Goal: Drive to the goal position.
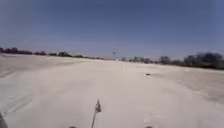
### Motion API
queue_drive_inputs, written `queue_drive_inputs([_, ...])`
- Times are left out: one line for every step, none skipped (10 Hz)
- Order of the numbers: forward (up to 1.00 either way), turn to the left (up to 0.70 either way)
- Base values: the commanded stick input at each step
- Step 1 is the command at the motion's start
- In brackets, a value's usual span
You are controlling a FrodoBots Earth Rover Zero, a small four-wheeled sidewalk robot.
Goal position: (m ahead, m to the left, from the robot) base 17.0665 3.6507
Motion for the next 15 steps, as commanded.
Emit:
queue_drive_inputs([0.70, 0.00])
queue_drive_inputs([0.70, 0.00])
queue_drive_inputs([0.70, 0.00])
queue_drive_inputs([0.70, 0.00])
queue_drive_inputs([0.70, 0.00])
queue_drive_inputs([0.70, 0.00])
queue_drive_inputs([0.70, 0.00])
queue_drive_inputs([0.70, 0.00])
queue_drive_inputs([0.70, 0.00])
queue_drive_inputs([0.70, 0.00])
queue_drive_inputs([0.70, 0.00])
queue_drive_inputs([0.70, 0.00])
queue_drive_inputs([0.70, 0.00])
queue_drive_inputs([0.70, 0.00])
queue_drive_inputs([0.70, 0.00])
